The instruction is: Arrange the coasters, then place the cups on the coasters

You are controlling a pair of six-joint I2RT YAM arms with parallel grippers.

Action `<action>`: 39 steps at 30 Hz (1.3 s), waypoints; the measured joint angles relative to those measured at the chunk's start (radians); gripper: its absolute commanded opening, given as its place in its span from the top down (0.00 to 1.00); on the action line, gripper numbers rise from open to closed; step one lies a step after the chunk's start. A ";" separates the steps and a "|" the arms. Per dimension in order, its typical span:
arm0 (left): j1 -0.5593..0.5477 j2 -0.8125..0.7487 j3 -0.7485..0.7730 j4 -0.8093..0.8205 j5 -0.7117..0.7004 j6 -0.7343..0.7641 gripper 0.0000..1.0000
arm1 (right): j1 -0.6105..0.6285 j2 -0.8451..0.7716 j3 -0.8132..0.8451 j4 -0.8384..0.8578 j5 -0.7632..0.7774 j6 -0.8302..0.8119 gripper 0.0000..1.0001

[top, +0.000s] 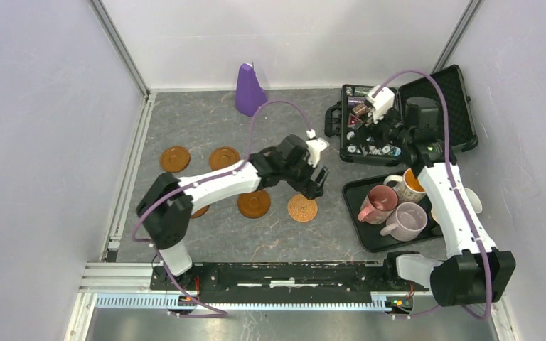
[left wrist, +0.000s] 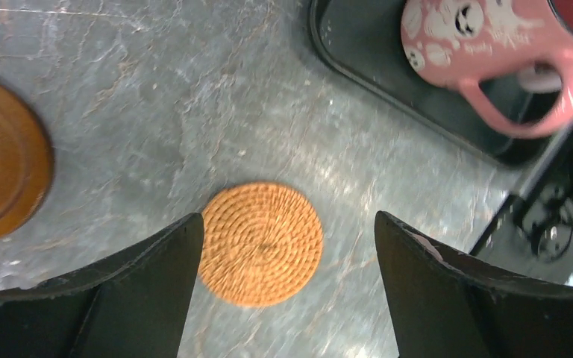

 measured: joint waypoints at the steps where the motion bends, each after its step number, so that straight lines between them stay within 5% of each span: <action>1: -0.028 0.035 0.024 0.012 -0.029 -0.039 0.09 | -0.023 -0.002 -0.003 0.001 0.008 0.016 0.07; 11: -0.176 0.311 0.198 0.025 -0.249 -0.348 0.16 | -0.140 -0.003 -0.015 -0.024 0.110 0.100 0.07; 22: -0.232 0.480 0.382 0.010 -0.348 -0.434 0.22 | -0.200 -0.019 -0.004 -0.018 0.127 0.133 0.07; 28: -0.270 0.519 0.409 -0.009 -0.391 -0.439 0.39 | -0.200 -0.053 -0.020 -0.015 0.113 0.140 0.07; 33: -0.270 0.557 0.460 -0.019 -0.432 -0.445 0.75 | -0.200 -0.054 -0.020 -0.015 0.112 0.140 0.08; 39: -0.236 0.557 0.460 -0.003 -0.463 -0.515 0.87 | -0.200 -0.062 -0.034 -0.015 0.116 0.140 0.07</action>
